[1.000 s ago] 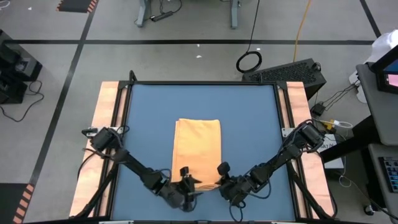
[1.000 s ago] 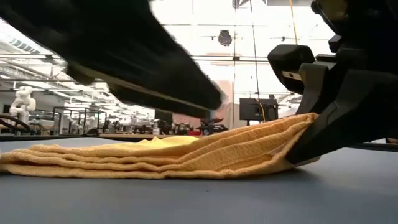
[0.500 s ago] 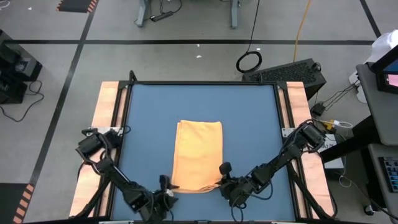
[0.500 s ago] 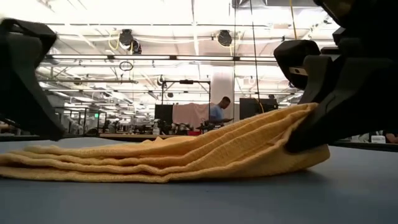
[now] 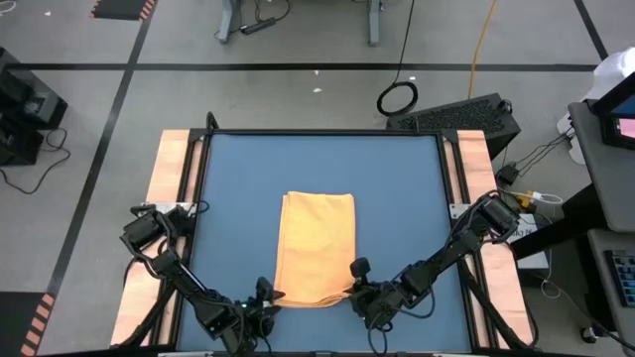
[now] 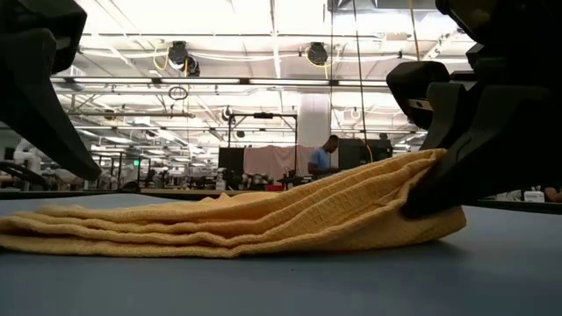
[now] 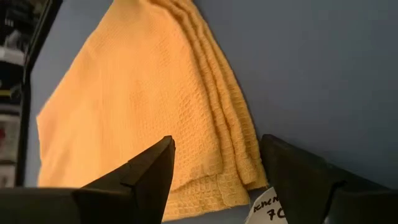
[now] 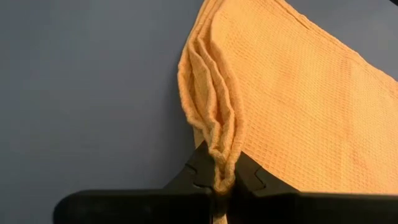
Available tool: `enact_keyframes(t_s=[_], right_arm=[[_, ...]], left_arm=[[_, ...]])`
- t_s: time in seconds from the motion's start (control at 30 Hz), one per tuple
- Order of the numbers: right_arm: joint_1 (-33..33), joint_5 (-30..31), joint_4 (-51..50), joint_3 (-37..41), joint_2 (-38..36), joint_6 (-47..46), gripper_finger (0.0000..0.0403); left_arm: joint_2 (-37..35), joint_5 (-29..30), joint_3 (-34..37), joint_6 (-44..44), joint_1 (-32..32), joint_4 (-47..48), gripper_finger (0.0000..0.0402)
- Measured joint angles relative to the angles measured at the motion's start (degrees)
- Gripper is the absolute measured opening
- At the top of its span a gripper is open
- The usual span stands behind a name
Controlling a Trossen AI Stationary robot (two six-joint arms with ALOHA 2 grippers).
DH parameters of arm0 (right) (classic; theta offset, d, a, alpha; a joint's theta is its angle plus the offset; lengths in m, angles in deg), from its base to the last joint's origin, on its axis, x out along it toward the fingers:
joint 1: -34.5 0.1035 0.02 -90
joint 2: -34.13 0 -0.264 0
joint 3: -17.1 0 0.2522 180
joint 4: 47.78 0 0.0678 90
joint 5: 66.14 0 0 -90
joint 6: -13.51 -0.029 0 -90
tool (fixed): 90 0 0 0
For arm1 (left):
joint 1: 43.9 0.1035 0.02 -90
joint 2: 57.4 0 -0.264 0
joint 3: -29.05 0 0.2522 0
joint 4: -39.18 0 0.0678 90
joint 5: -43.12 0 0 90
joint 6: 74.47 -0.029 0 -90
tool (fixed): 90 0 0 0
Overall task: Roll towel
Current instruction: Roll the yellow towel
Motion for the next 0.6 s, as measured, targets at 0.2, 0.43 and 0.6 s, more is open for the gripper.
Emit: enact_keyframes(t_s=[0.2, 0.43, 0.6], right_arm=[[0.00, 0.01, 0.01, 0.00, 0.00, -1.12, 0.0002], [0.00, 0.00, 0.05, 0.00, 0.00, -1.33, 0.0002], [0.09, -0.24, 0.00, 0.00, 0.00, -1.32, 0.0002]], left_arm=[[-0.17, -4.43, -0.13, -2.83, 2.35, 0.95, 0.0212], [-0.09, -10.03, -0.11, -2.85, 5.48, 1.73, 0.0119], [-0.45, -13.63, -0.07, -2.48, 6.86, 1.75, 0.0054]])
